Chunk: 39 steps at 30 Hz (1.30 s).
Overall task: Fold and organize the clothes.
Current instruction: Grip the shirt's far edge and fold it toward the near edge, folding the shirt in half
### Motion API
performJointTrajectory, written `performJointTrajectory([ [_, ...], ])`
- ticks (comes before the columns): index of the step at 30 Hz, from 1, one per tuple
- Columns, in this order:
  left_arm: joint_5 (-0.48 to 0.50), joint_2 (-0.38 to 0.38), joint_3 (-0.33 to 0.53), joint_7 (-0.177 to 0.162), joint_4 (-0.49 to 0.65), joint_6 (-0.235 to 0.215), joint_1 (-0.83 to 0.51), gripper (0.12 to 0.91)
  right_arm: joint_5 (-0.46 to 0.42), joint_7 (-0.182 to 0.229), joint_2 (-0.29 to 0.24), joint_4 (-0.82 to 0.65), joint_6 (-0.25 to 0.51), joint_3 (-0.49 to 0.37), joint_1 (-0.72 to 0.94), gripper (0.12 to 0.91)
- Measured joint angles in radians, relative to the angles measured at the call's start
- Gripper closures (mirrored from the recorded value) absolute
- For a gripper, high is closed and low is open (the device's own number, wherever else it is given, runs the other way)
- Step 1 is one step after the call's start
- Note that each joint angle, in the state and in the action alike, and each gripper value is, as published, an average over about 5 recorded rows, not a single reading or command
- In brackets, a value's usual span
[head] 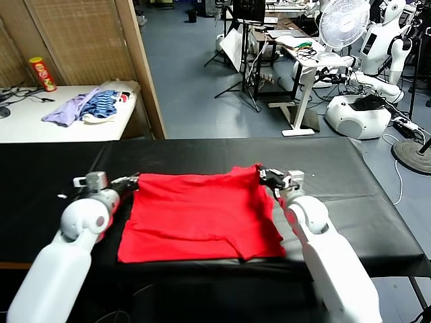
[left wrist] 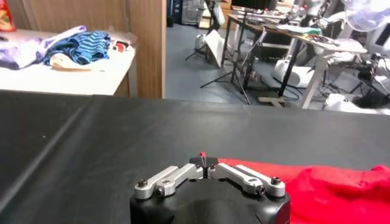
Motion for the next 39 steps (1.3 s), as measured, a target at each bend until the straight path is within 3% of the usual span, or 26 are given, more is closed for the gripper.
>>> performJointTrajectory([
  [7,0.073,0.003,-0.075,0.0,-0.139,0.008,0.146,0.904,0.008,0.006,-0.045,0.112,-0.049,0.015,-0.099,0.903],
  [16,0.159,-0.028,-0.142,0.019,-0.226,-0.001,0.334,0.904,-0.056,0.018,-0.052,0.217,-0.155,0.036,-0.23,0.903],
  [27,0.281,-0.068,-0.153,0.031,-0.252,-0.01,0.477,0.904,-0.091,0.023,-0.043,0.256,-0.159,0.067,-0.333,0.9],
  [29,0.285,-0.072,-0.153,0.034,-0.258,-0.002,0.491,0.902,-0.089,0.017,-0.046,0.266,-0.159,0.077,-0.347,0.868],
  [32,0.291,-0.074,-0.154,0.045,-0.271,0.013,0.509,0.869,-0.083,0.006,-0.055,0.286,-0.159,0.097,-0.368,0.739],
  [39,0.288,-0.081,-0.169,0.053,-0.322,0.025,0.546,0.525,-0.043,0.018,-0.061,0.331,-0.159,0.159,-0.389,0.359],
])
